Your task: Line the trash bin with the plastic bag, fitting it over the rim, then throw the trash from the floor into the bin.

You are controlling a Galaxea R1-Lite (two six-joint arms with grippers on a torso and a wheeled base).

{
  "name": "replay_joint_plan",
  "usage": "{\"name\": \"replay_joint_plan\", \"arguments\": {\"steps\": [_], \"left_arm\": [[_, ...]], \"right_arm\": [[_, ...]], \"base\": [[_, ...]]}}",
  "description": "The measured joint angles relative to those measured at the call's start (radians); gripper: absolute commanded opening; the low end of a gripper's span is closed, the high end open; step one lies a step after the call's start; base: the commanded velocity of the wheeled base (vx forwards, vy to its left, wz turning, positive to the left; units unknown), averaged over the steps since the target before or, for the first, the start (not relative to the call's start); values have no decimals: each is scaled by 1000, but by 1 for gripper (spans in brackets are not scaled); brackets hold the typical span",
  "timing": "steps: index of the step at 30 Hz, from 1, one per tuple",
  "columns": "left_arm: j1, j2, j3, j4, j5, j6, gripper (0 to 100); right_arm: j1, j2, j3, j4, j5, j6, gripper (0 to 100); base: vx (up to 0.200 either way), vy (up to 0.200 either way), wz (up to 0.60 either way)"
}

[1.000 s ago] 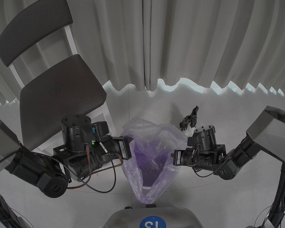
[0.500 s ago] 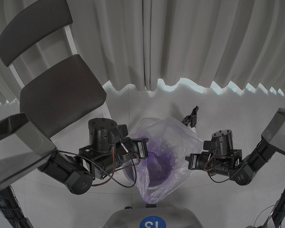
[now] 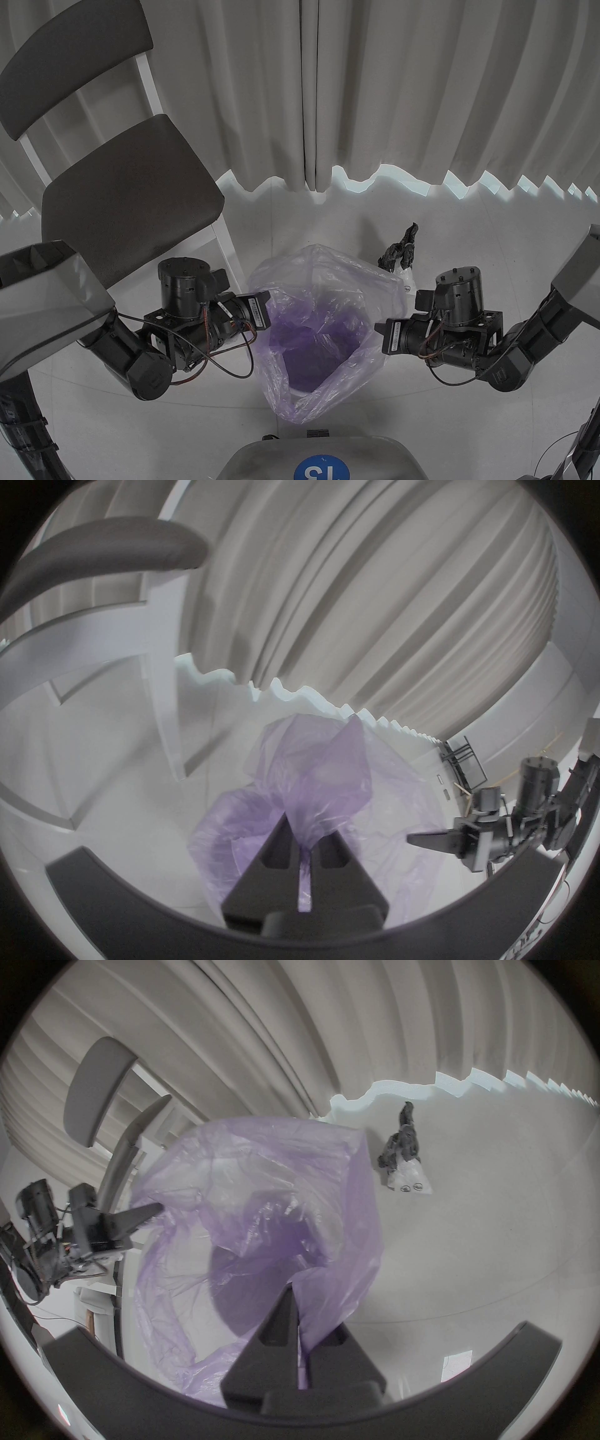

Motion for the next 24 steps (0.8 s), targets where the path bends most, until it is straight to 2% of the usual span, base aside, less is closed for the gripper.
{"name": "replay_joint_plan", "arguments": {"steps": [6, 13, 19, 24], "left_arm": [[33, -17, 77, -108, -1, -8, 0], [38, -85, 124, -115, 2, -7, 0], [22, -147, 155, -112, 12, -1, 0], [-9, -164, 155, -111, 14, -1, 0]], "right_arm": [[39, 64, -141, 43, -1, -6, 0], [107, 124, -288, 140, -2, -9, 0], [182, 158, -343, 159, -1, -9, 0], [185, 198, -362, 154, -1, -8, 0]], "base": [[0, 0, 0], [0, 0, 0], [0, 0, 0], [0, 0, 0]]}}
